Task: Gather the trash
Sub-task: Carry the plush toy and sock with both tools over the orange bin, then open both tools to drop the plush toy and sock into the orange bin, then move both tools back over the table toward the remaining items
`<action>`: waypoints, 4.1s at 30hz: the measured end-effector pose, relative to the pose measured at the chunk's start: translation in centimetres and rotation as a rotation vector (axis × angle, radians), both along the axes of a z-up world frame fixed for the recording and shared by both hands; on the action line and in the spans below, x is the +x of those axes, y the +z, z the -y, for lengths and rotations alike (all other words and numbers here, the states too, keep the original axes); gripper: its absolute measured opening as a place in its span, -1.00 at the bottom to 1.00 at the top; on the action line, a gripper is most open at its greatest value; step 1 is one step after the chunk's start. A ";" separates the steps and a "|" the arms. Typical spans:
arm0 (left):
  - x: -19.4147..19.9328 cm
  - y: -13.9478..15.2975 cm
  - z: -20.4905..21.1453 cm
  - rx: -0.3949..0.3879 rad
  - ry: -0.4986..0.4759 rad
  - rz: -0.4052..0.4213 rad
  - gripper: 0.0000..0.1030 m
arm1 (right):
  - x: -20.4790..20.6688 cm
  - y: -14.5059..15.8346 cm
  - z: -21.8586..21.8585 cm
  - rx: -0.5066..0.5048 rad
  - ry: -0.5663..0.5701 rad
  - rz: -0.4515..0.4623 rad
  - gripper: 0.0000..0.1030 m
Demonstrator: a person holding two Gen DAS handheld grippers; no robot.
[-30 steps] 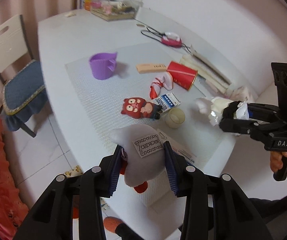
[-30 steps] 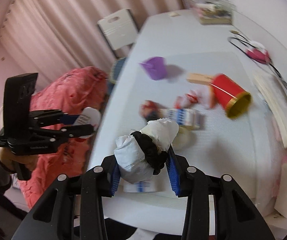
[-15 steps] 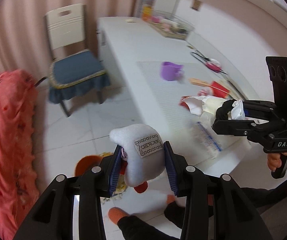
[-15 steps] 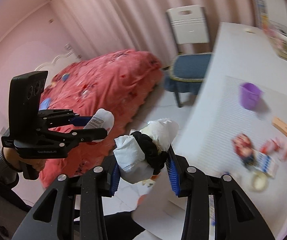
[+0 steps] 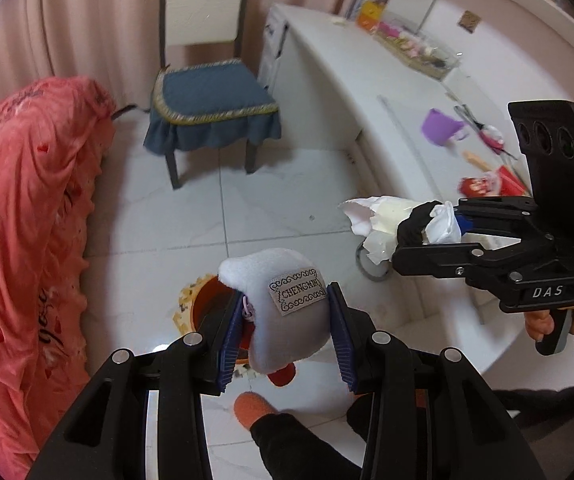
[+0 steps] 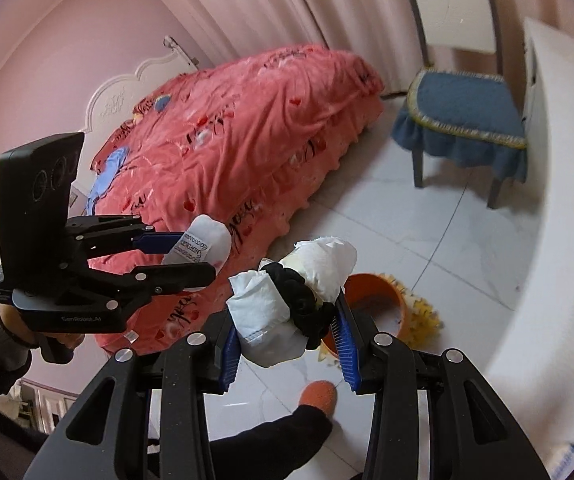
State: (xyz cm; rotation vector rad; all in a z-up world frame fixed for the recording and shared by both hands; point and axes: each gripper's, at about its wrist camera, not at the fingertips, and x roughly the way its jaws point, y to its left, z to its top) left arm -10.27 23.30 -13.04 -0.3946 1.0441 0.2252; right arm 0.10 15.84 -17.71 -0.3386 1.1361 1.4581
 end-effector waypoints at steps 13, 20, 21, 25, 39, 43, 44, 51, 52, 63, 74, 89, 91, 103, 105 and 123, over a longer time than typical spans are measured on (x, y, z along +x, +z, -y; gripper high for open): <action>1.0 -10.9 -4.6 -0.106 -0.018 -0.060 -0.18 | 1.0 -13.3 -7.4 -0.180 -0.017 -0.058 -0.22; 1.9 -14.9 -6.2 -0.152 -0.026 -0.082 -0.16 | 1.7 -18.1 -9.1 -0.239 -0.033 -0.090 -0.21; 2.0 -15.0 -6.3 -0.152 -0.027 -0.086 -0.14 | 1.7 -18.5 -9.3 -0.244 -0.035 -0.091 -0.21; 2.0 -15.7 -6.4 -0.154 -0.031 -0.090 -0.10 | 1.8 -19.8 -9.7 -0.255 -0.035 -0.092 -0.20; 2.4 -16.6 -6.5 -0.151 -0.033 -0.118 0.15 | 2.0 -20.2 -9.7 -0.268 -0.065 -0.102 0.32; 2.1 -15.7 -6.1 -0.137 -0.043 -0.120 0.15 | 1.8 -18.9 -9.4 -0.249 -0.065 -0.103 0.32; 2.1 -15.6 -6.1 -0.133 -0.043 -0.121 0.15 | 1.7 -18.7 -9.3 -0.245 -0.064 -0.103 0.32; 1.2 -13.0 -5.7 -0.101 -0.027 -0.106 0.35 | 1.3 -15.0 -7.9 -0.215 -0.060 -0.087 0.32; 1.0 -12.4 -5.6 -0.103 -0.023 -0.103 0.35 | 1.3 -14.5 -7.7 -0.211 -0.061 -0.089 0.32; 0.5 -4.8 -2.7 -0.016 -0.010 -0.064 0.72 | 0.7 -4.4 -2.8 -0.097 -0.067 -0.082 0.60; 2.1 2.9 3.0 0.085 -0.086 0.008 0.83 | 1.2 5.3 5.9 0.012 -0.146 -0.029 0.65; 6.9 7.4 12.3 0.152 -0.276 0.078 0.89 | 4.2 10.1 20.0 0.061 -0.352 0.075 0.65; 7.8 7.4 13.6 0.153 -0.315 0.079 0.89 | 4.9 9.8 21.8 0.053 -0.387 0.081 0.65; 11.5 4.9 19.7 0.135 -0.500 0.023 0.89 | 6.3 6.8 28.3 -0.009 -0.535 0.059 0.65; 11.7 4.6 20.0 0.132 -0.516 0.017 0.89 | 6.7 6.2 28.8 -0.027 -0.553 0.070 0.65; 15.2 1.7 19.2 0.164 -0.591 -0.044 0.89 | 7.7 -3.5 26.6 -0.172 -0.547 0.178 0.64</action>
